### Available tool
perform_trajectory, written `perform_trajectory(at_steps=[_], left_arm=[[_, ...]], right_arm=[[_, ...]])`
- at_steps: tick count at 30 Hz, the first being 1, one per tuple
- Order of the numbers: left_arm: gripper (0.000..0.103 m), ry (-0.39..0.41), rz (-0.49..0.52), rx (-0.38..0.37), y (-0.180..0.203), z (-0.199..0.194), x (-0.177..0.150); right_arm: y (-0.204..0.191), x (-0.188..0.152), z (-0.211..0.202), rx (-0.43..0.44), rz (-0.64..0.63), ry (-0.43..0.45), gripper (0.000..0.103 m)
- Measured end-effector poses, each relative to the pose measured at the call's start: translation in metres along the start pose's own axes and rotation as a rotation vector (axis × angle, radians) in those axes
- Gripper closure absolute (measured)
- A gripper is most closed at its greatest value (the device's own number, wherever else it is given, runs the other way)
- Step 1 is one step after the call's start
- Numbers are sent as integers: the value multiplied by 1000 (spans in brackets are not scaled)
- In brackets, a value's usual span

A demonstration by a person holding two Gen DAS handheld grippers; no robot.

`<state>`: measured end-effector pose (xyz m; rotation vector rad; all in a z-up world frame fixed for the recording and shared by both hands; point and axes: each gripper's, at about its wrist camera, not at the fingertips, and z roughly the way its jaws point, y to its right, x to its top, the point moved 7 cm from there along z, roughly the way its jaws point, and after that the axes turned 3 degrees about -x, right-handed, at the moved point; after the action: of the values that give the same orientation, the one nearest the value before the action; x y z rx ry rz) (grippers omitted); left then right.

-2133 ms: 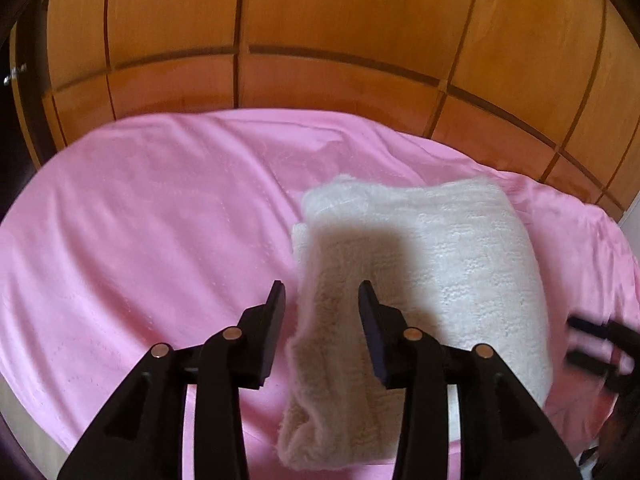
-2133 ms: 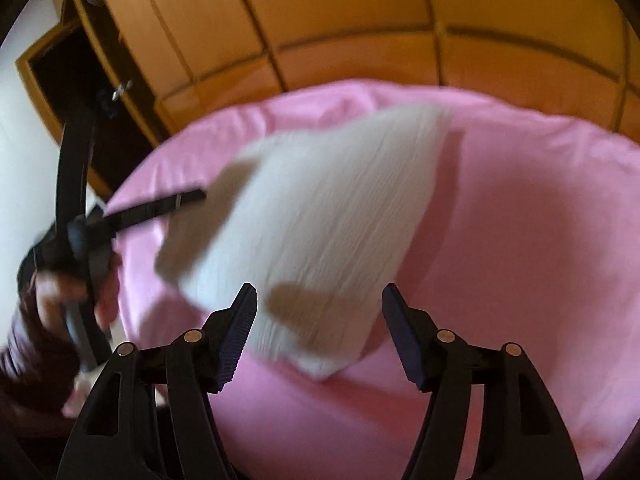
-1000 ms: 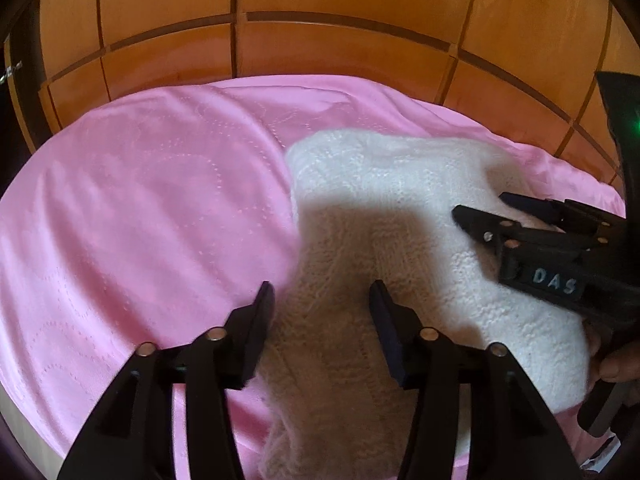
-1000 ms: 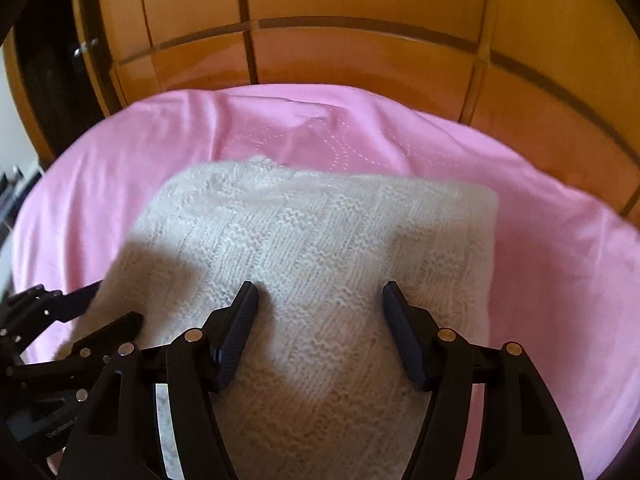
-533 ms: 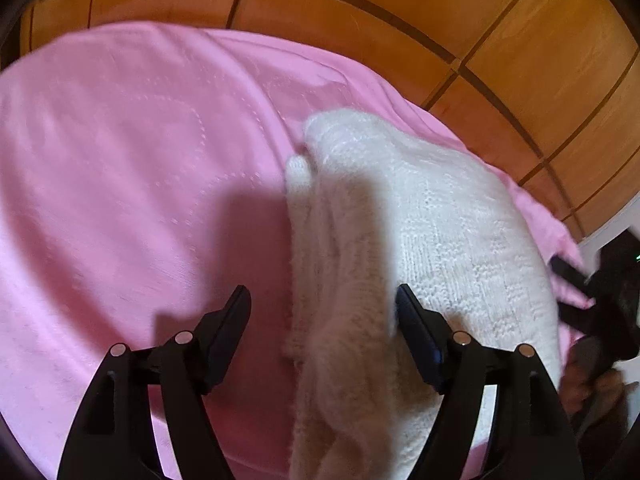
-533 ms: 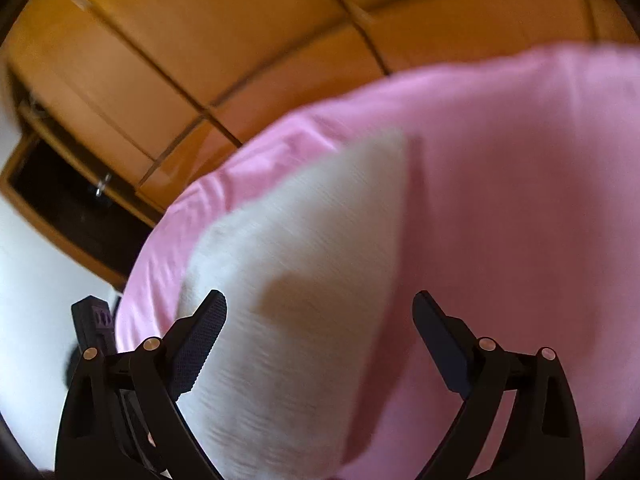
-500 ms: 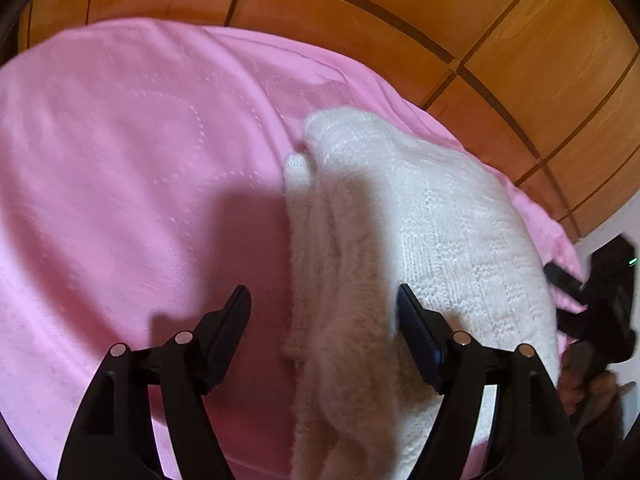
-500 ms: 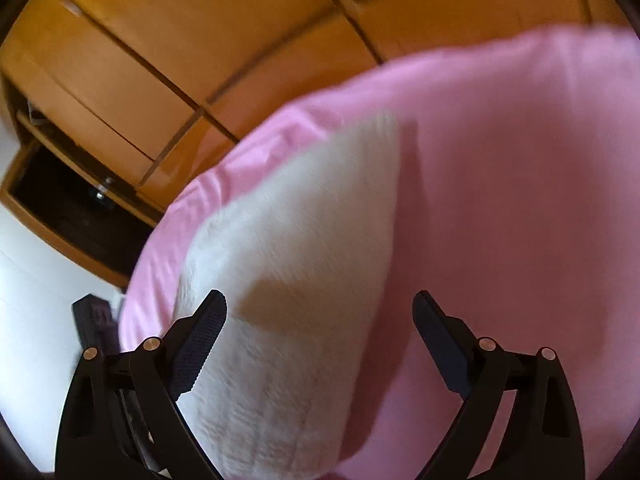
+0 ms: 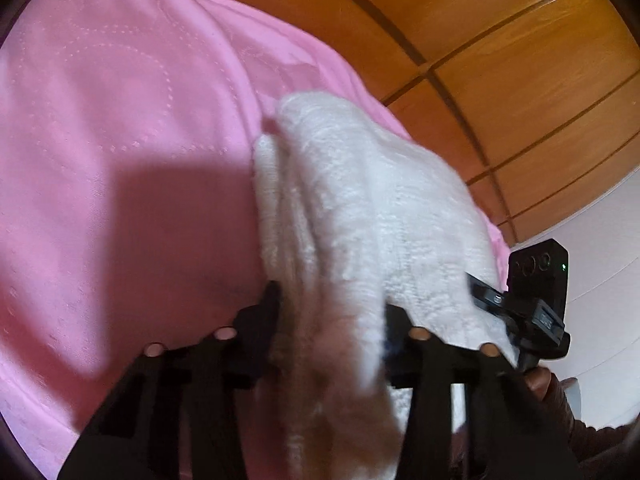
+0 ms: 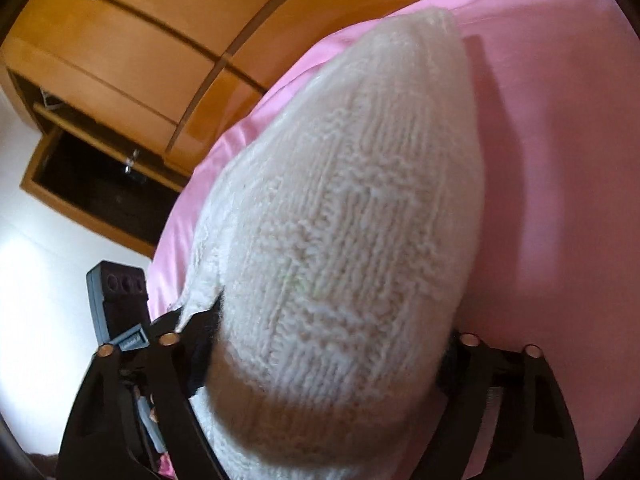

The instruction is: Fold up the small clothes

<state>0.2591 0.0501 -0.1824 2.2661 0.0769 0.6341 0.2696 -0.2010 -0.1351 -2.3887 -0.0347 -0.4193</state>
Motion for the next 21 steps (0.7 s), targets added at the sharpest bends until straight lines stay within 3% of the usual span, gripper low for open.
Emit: perform_trajectory(at_steps=[4,8,11,17,21], left_arm=[[74,35,20,-29,17,-9,-2],[75,30,78,-70,54,-7,-1],[75,-4,160,-118,104,17,-1],[78,-101,328,-192,210,96,3],[86,-165,400,-221,281,163,0]], right_arm=[[-19,0,-19,-16,-54,30,48],[-30,-1,-55,0,-89,103,51],[-26,0,-96,-13,-96,182,51],[35,4,-197,-148,-46,346,51],[106,1,-251,-308,40,419,51]])
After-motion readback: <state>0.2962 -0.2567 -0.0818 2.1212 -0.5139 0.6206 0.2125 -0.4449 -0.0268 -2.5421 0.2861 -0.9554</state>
